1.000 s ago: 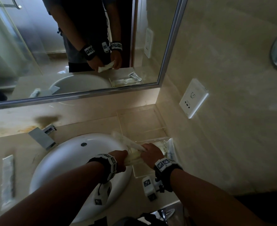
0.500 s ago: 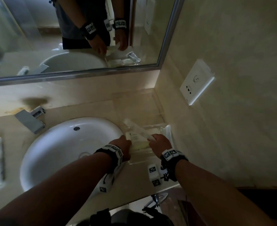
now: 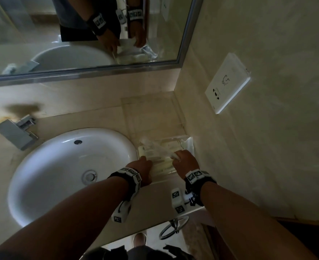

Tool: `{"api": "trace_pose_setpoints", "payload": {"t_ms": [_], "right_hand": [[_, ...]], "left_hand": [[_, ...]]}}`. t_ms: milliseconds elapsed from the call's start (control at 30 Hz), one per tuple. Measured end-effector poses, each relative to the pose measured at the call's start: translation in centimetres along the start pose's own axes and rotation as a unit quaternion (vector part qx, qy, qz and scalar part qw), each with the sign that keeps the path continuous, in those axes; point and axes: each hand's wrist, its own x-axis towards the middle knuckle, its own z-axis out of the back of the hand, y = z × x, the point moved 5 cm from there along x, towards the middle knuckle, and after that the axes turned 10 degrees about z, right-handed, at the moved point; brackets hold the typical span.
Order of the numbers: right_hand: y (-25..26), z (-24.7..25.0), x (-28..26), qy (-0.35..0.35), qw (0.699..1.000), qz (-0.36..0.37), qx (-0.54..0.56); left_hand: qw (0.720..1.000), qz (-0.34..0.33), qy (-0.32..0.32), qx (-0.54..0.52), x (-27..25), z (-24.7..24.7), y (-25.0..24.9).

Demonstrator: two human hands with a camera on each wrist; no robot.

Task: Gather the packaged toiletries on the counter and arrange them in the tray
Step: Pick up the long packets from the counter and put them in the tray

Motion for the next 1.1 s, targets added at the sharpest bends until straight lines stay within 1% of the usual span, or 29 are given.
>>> {"api": "trace_pose_setpoints", "payload": {"t_ms": [67, 133, 233, 367, 467, 533, 633, 767, 800, 867, 967, 1100], "right_hand": [[0.1, -0.4, 0.2, 0.005, 1.000, 0.019, -0.004], [0.0, -1.0, 0.2, 0.012, 1.000, 0.023, -0.016], [-0.8, -1.7, 0.3, 0.021, 0.999, -0.001, -0.033], [-1.6, -2.2, 0.3, 0.064, 0.997, -0.030, -0.028], [-1.4, -2.4, -0.3, 0.095, 0.994, -0.025, -0.048], [-1.4, -2.7, -0.6, 0.103, 0.993, -0.019, -0.060], [-1.1, -2.7, -1.1, 0.065, 0.995, -0.010, -0.071], [-0.2, -1.3, -1.8, -0.041, 0.992, 0.013, -0.122], [-0.2, -1.1, -1.9, -0.056, 0.990, 0.017, -0.127], [-0.5, -1.0, -2.2, -0.056, 0.993, -0.010, -0.105], [-1.7, -1.6, -2.9, -0.037, 0.995, -0.061, -0.070], [-2.1, -2.0, -3.5, -0.038, 0.991, -0.070, -0.110]], "left_hand": [[1.000, 0.003, 0.005, -0.003, 0.3, -0.4, 0.1], [1.000, 0.004, 0.011, -0.009, 0.7, -0.8, 0.3], [1.000, 0.000, 0.017, -0.005, 1.4, -1.1, 0.8], [1.000, -0.012, 0.006, -0.007, 1.7, -1.0, 1.2], [0.999, -0.029, 0.015, -0.004, 1.9, -1.3, 1.1], [0.999, -0.036, 0.028, 0.004, 1.9, -1.6, 0.9], [0.999, -0.037, 0.031, 0.012, 1.8, -1.8, 0.6], [0.998, -0.033, 0.024, 0.040, 1.8, -1.6, 0.5], [0.998, -0.028, 0.021, 0.050, 1.7, -1.5, 0.5], [0.997, -0.026, 0.009, 0.075, 1.6, -1.5, 0.3], [0.992, -0.039, -0.016, 0.116, 1.3, -1.5, -0.2], [0.986, -0.044, -0.035, 0.156, 1.0, -1.4, -0.5]]}}
